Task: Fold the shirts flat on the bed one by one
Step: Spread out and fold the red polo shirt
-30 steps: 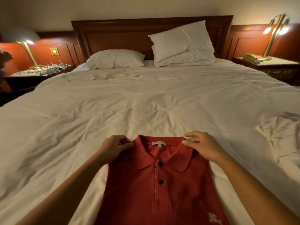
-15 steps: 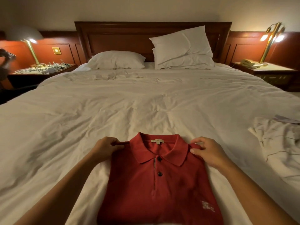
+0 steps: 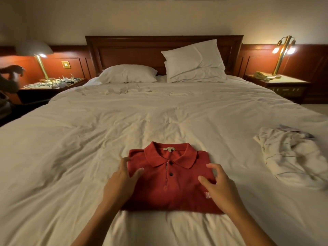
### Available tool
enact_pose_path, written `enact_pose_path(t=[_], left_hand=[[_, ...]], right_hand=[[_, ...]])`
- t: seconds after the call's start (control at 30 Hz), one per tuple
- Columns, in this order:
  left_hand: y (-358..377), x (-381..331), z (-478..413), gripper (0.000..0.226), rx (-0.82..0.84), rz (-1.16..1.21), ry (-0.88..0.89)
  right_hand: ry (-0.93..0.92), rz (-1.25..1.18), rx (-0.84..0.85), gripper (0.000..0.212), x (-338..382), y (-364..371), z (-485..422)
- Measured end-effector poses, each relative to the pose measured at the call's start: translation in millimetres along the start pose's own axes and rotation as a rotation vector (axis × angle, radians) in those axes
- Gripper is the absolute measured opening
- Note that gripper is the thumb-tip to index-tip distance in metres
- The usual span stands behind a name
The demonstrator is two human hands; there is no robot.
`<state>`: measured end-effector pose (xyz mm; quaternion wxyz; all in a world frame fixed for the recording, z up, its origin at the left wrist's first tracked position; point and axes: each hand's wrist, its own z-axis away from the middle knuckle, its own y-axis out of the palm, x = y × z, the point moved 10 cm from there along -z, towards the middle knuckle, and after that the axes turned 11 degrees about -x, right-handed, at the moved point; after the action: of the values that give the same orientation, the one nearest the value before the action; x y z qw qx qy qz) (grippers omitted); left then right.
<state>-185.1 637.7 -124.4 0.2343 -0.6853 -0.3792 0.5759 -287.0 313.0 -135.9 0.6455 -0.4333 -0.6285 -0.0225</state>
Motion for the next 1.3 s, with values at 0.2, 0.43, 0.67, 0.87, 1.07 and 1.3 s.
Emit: enact_pose_path(t=[0.2, 0.43, 0.67, 0.87, 1.07, 1.3], left_hand=[[-17.4, -11.5, 17.0, 0.034, -0.016, -0.167, 0.133], [-1.6, -35.1, 17.9, 0.055, -0.03, -0.584, 0.25], [79.0, -32.7, 13.2, 0.105, 0.282, -0.225, 0.123], [85.4, -7.8, -27.7, 0.115, 0.156, -0.144, 0.047], [90.7, -2.0, -57.6, 0.109, 0.043, -0.163, 0.095], [81.6, -11.3, -79.9, 0.099, -0.086, -0.116, 0.21]], right_hand=[[-0.076, 0.085, 0.064, 0.046, 16.0, -7.4, 15.6], [-0.316, 0.561, -0.005, 0.06, 51.9, 8.3, 6.4], [-0.141, 0.586, 0.249, 0.087, 8.7, 86.4, -9.9], [-0.165, 0.585, 0.104, 0.088, 1.2, 88.0, -45.2], [-0.19, 0.577, -0.046, 0.078, 3.4, 89.0, -68.5], [-0.218, 0.558, -0.134, 0.071, 6.3, 84.2, -86.3]])
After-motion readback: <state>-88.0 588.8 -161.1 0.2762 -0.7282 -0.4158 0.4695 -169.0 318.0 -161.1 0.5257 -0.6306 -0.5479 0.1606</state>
